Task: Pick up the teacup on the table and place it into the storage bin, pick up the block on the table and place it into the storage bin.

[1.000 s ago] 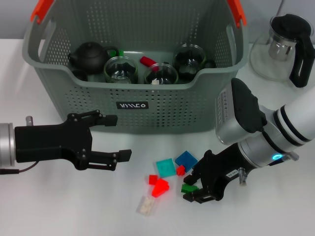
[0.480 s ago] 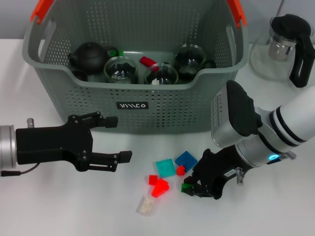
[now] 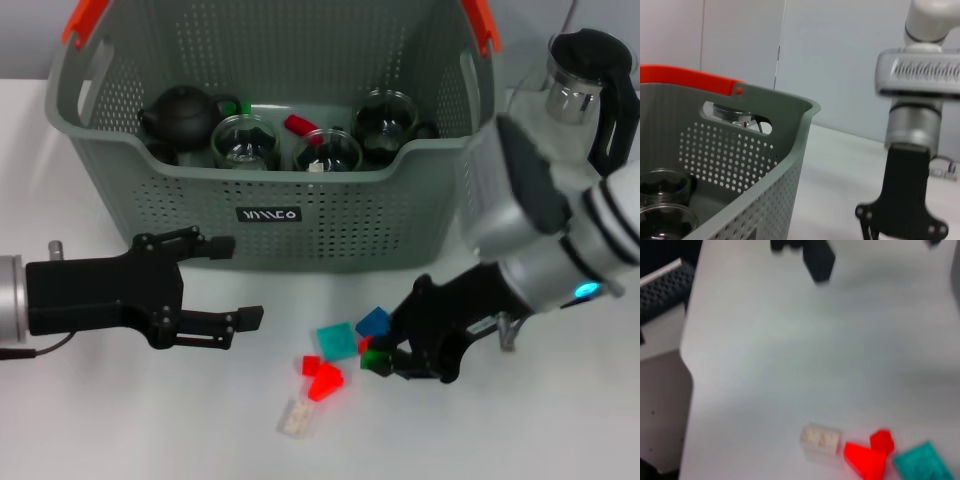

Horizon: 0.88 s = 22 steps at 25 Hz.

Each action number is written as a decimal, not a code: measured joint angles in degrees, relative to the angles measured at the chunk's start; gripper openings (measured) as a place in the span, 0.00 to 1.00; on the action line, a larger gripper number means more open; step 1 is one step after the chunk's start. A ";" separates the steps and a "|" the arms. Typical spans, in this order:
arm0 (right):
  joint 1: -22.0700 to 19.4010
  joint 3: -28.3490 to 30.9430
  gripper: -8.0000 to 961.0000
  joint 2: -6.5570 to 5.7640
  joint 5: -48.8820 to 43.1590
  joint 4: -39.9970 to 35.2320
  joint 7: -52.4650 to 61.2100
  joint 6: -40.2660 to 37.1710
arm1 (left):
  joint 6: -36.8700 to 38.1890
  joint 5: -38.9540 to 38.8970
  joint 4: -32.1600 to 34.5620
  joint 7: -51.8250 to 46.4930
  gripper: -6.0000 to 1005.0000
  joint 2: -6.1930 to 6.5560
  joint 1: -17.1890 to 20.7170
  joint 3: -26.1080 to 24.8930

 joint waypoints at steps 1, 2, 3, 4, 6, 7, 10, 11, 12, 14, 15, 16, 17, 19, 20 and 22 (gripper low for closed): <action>-0.31 1.04 0.19 -0.01 -0.03 -1.91 0.43 -2.02 | 0.04 0.03 0.07 0.02 0.94 0.00 0.11 -0.20; -0.53 2.17 0.19 -0.01 -0.03 -3.74 0.87 -3.77 | 0.08 0.10 0.13 0.04 0.94 0.01 0.23 -0.56; -0.78 5.04 0.19 -0.02 0.24 -7.27 1.82 -8.35 | 0.14 0.20 0.16 0.06 0.94 0.01 0.34 -0.98; -0.78 5.04 0.19 -0.02 0.24 -7.27 1.82 -8.35 | 0.20 0.33 0.17 0.09 0.94 0.03 0.39 -1.43; -0.77 8.50 0.19 -0.01 1.38 -11.69 3.26 -13.02 | 0.31 0.67 0.19 0.18 0.94 0.13 0.67 -2.52; -0.71 9.55 0.19 -0.01 1.94 -13.30 3.96 -14.55 | 0.36 0.74 0.19 0.28 0.94 0.16 0.76 -2.88; -0.18 12.81 0.19 -0.01 4.48 -19.08 6.84 -18.21 | 0.87 0.78 0.19 1.31 0.94 0.19 1.05 -3.57; 0.21 13.98 0.19 -0.01 5.42 -20.88 7.99 -19.07 | 1.03 0.79 0.19 1.66 0.94 0.19 1.10 -3.70; 0.84 15.32 0.19 -0.01 6.35 -22.78 9.24 -19.64 | 1.14 0.80 0.19 1.93 0.94 0.19 1.12 -3.78; 2.10 17.66 0.19 -0.02 7.45 -25.32 11.24 -19.24 | 1.16 0.81 0.19 2.00 0.94 0.19 1.07 -3.70; 3.13 19.07 0.19 0.02 7.93 -26.51 12.50 -18.29 | 1.17 0.81 0.19 2.01 0.94 0.18 0.96 -3.58; 4.15 20.16 0.19 0.02 8.17 -27.13 13.44 -16.98 | 1.18 0.82 0.19 2.05 0.94 0.17 0.89 -3.48; 5.34 21.15 0.19 0.04 8.20 -27.41 14.76 -14.37 | 1.20 0.81 0.19 2.10 0.94 0.16 0.78 -3.35; 7.27 21.91 0.19 0.04 7.39 -27.07 17.03 -8.84 | 1.21 0.82 0.19 2.15 0.94 0.19 0.59 -3.28; 8.25 22.00 0.19 0.04 6.61 -26.49 18.21 -5.19 | 1.19 0.82 0.19 2.16 0.94 0.22 0.50 -3.27; 9.95 21.45 0.19 0.10 4.79 -24.02 19.94 3.06 | 1.21 0.81 0.19 2.17 0.94 0.22 0.35 -3.21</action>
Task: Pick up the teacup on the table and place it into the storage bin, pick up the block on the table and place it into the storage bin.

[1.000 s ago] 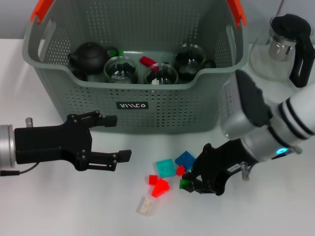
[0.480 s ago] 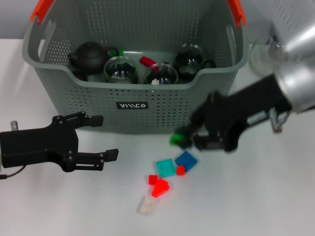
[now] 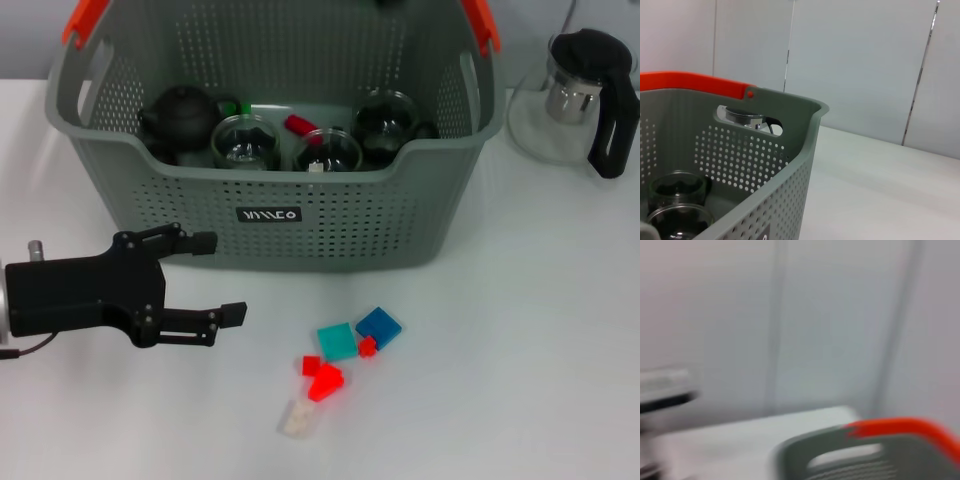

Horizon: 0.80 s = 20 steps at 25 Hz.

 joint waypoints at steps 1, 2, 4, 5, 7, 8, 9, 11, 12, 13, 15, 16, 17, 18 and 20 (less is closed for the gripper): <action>0.70 -0.23 0.19 -0.01 -0.42 1.33 0.29 2.82 | -0.01 0.00 0.00 0.00 0.94 0.00 -0.03 0.00; 1.39 -0.41 0.19 -0.01 -0.71 2.77 0.47 5.52 | -0.01 0.00 0.00 0.01 0.94 0.00 -0.08 0.03; 3.09 -0.38 0.19 -0.27 -1.12 6.59 0.75 9.63 | 0.00 0.00 0.00 0.01 0.94 0.06 -0.17 0.03; 3.88 -0.21 0.19 -0.45 -1.41 8.35 0.98 10.81 | 0.03 0.00 0.00 0.02 0.94 0.09 -0.25 0.05; 5.34 0.08 0.19 -0.89 -2.08 11.69 1.73 12.79 | 0.11 -0.01 0.00 0.07 0.94 0.16 -0.34 0.05; 5.86 0.06 0.19 -1.13 -2.29 13.13 2.40 13.60 | 0.13 -0.01 0.00 0.09 0.94 0.19 -0.39 0.05; 6.26 -0.02 0.19 -1.34 -2.57 14.39 3.01 14.20 | 0.15 -0.01 0.00 0.11 0.94 0.23 -0.40 0.05; 6.85 -0.23 0.24 -1.58 -3.61 15.96 3.98 14.97 | 0.18 -0.01 0.00 0.25 0.94 0.29 -0.44 0.03; 7.09 -0.34 0.29 -1.57 -4.65 16.41 4.25 15.29 | 0.18 -0.01 0.00 0.46 0.94 0.31 -0.45 0.02; 7.19 -0.39 0.34 -1.51 -5.22 16.44 4.25 15.45 | 0.18 -0.01 0.00 0.60 0.94 0.32 -0.45 0.00; 7.29 -0.50 0.43 -1.29 -6.06 16.46 4.11 15.87 | 0.18 -0.01 0.00 0.96 0.94 0.32 -0.53 0.00; 7.29 -0.59 0.45 -1.19 -6.19 16.34 3.97 16.05 | 0.18 -0.01 0.00 0.98 0.94 0.32 -0.55 0.00; 7.24 -0.65 0.47 -1.11 -6.20 15.95 3.80 16.11 | 0.18 -0.01 0.00 0.99 0.94 0.32 -0.62 0.00; 7.11 -0.68 0.49 -1.06 -6.04 15.37 3.62 15.95 | 0.19 -0.01 0.00 0.99 0.94 0.32 -0.63 0.00; 6.47 -0.68 0.54 -0.97 -5.27 13.34 2.92 14.43 | 0.41 -0.02 0.00 0.99 0.94 0.32 -0.63 -0.08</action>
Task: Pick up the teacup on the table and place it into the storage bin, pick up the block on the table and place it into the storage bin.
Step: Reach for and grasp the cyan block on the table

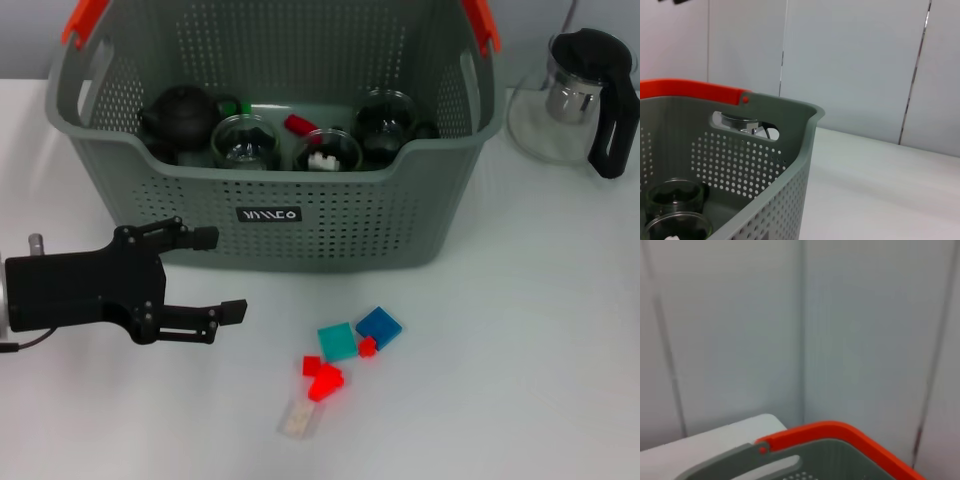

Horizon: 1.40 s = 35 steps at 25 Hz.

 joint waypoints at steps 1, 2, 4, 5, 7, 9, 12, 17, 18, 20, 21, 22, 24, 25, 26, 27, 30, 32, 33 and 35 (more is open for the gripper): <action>-0.61 0.09 0.56 0.03 0.75 -1.52 -0.45 -1.64 | 0.20 0.00 0.00 0.00 0.94 0.00 0.00 -0.06; -1.29 0.21 0.58 0.03 1.68 -3.09 -1.07 -3.48 | 0.35 0.00 0.00 0.00 0.94 0.00 0.00 -0.10; -3.34 0.42 0.62 -0.12 4.10 -6.28 -2.88 -8.79 | 0.44 0.00 0.00 0.00 0.94 0.00 0.03 -0.17; -4.31 0.46 0.64 -0.27 5.04 -7.50 -3.65 -11.15 | 0.45 0.00 0.00 0.00 0.94 0.00 0.10 -0.18; -7.03 0.50 0.70 -0.68 6.53 -10.36 -5.14 -16.99 | 0.58 0.00 -0.02 0.00 0.94 0.00 0.27 -0.24; -9.69 0.59 0.77 -1.13 6.87 -13.00 -6.04 -22.91 | 0.73 0.00 -0.01 0.00 0.94 0.00 0.35 -0.24; -13.55 0.69 0.89 -1.79 6.79 -17.05 -6.38 -31.87 | 0.84 0.00 0.00 -0.01 0.94 0.00 0.44 -0.28; -18.34 0.72 0.95 -2.40 4.68 -20.12 -6.31 -43.60 | 0.89 0.01 0.00 -0.01 0.94 0.00 0.48 -0.33; -18.85 0.69 0.95 -2.40 3.67 -19.97 -6.26 -44.29 | 0.89 0.01 0.00 -0.01 0.94 0.00 0.48 -0.32; -19.91 0.39 0.95 -1.96 1.04 -18.91 -6.51 -44.74 | 0.82 0.01 -0.16 0.00 0.94 0.00 0.47 -0.27; -20.23 0.22 0.95 -1.48 -0.63 -18.10 -7.01 -44.60 | 0.72 0.01 -0.24 -0.01 0.94 0.00 0.47 -0.22; -20.38 0.06 0.95 -0.88 -2.32 -17.35 -7.53 -44.42 | 0.63 0.01 -0.30 0.00 0.94 -0.01 0.46 -0.12; -20.45 -0.31 0.95 0.38 -6.43 -15.19 -9.01 -43.16 | 0.48 0.01 -0.39 0.00 0.94 -0.04 0.44 0.03; -20.44 -1.01 0.95 0.78 -7.92 -13.85 -9.50 -41.89 | 0.45 0.01 -0.45 0.01 0.94 -0.05 0.39 0.09; -20.36 -2.01 0.95 0.91 -8.55 -12.38 -9.70 -40.61 | 0.43 0.04 -0.52 0.04 0.94 -0.06 0.35 0.11; -20.24 -3.11 0.95 0.95 -8.89 -10.59 -9.87 -39.03 | 0.43 0.06 -0.57 0.04 0.94 -0.06 0.33 0.10; -19.23 -6.32 0.95 0.92 -8.95 -4.88 -9.98 -34.73 | 0.47 0.10 -0.61 0.11 0.94 -0.08 0.32 0.10; -18.59 -8.27 0.95 1.02 -8.81 -2.11 -10.39 -32.11 | 0.73 0.11 -0.62 0.27 0.94 -0.11 0.35 0.09; -18.17 -9.54 0.95 1.06 -8.58 -0.38 -10.63 -30.49 | 0.83 0.23 -0.62 0.39 0.94 -0.15 0.39 0.12; -17.42 -11.90 0.95 1.11 -7.92 2.26 -10.95 -27.43 | 0.99 0.78 -0.62 0.56 0.94 -0.22 0.48 0.15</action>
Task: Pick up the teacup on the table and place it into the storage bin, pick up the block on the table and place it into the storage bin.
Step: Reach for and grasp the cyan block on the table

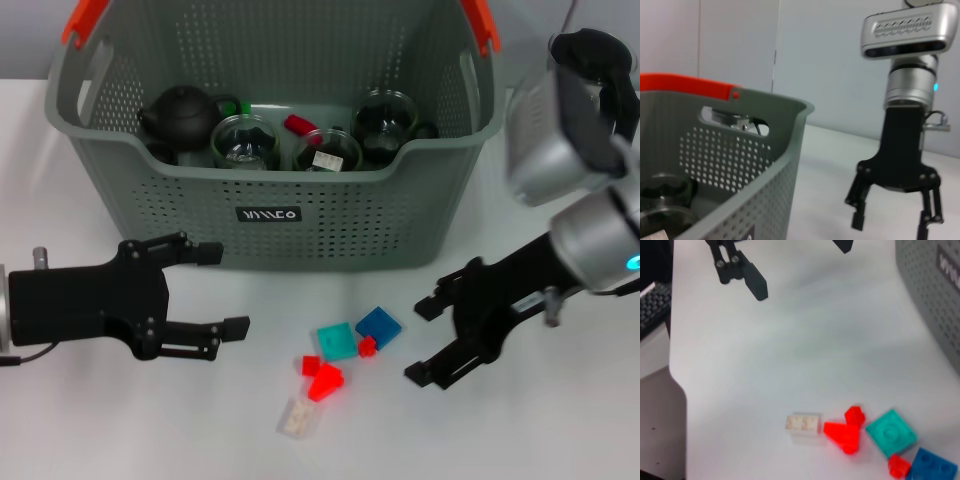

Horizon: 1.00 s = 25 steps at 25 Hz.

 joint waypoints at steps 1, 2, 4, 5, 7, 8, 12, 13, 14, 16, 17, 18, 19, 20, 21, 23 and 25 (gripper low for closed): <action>0.33 -1.26 0.95 0.01 0.41 1.10 -0.18 1.41 | 0.04 0.39 0.00 0.02 0.94 -0.02 0.03 0.02; 0.72 -2.89 0.95 -0.01 1.08 2.36 -0.48 3.50 | 0.04 0.66 0.01 0.02 0.94 -0.03 0.07 0.01; 1.43 -5.88 0.95 0.00 2.44 4.44 -1.28 6.54 | 0.06 1.28 0.00 0.03 0.94 -0.05 0.17 -0.04; 1.72 -7.02 0.95 -0.01 3.00 5.10 -1.61 7.92 | 0.06 1.41 0.00 0.03 0.94 -0.05 0.20 -0.10; 2.25 -9.81 0.95 0.04 3.69 6.13 -2.06 10.69 | 0.08 1.56 0.00 0.04 0.94 -0.05 0.30 -0.21; 2.42 -10.94 0.95 0.10 3.89 6.40 -2.20 11.64 | 0.09 1.58 0.00 0.04 0.94 -0.07 0.35 -0.24; 3.22 -14.79 0.95 0.26 4.47 6.95 -2.53 15.63 | 0.09 1.60 0.00 0.05 0.94 -0.19 0.40 -0.32; 3.38 -15.52 0.95 0.27 4.59 6.98 -2.61 16.55 | 0.09 1.61 0.00 0.05 0.94 -0.20 0.42 -0.34; 3.54 -16.42 0.95 0.29 4.63 7.06 -2.69 17.33 | 0.08 1.61 0.00 0.05 0.94 -0.20 0.44 -0.36; 3.82 -18.30 0.95 0.27 4.66 7.17 -2.81 18.86 | 0.07 1.61 0.00 0.05 0.94 -0.23 0.48 -0.39; 3.97 -19.25 0.95 0.25 4.66 7.19 -2.94 19.49 | 0.06 1.61 0.00 0.04 0.94 -0.25 0.49 -0.39; 4.12 -20.06 0.95 0.24 4.66 7.21 -3.06 20.05 | 0.06 1.61 0.00 0.01 0.94 -0.28 0.49 -0.39; 4.26 -20.72 0.95 0.24 4.63 7.22 -3.16 20.48 | 0.06 1.61 0.00 -0.04 0.94 -0.29 0.49 -0.39; 4.44 -21.17 0.95 0.24 4.54 7.22 -3.21 20.75 | 0.07 1.61 -0.02 -0.09 0.94 -0.29 0.49 -0.39; 4.64 -21.66 0.95 0.24 4.43 7.25 -3.26 21.04 | 0.06 1.61 -0.07 -0.14 0.94 -0.30 0.49 -0.39; 5.05 -22.30 0.95 0.21 4.30 7.56 -3.35 21.70 | -0.06 1.59 -0.37 -0.23 0.94 -0.31 0.49 -0.39; 5.48 -22.87 0.95 0.18 4.24 8.16 -3.46 22.19 | -0.15 1.55 -0.63 -0.24 0.94 -0.31 0.49 -0.39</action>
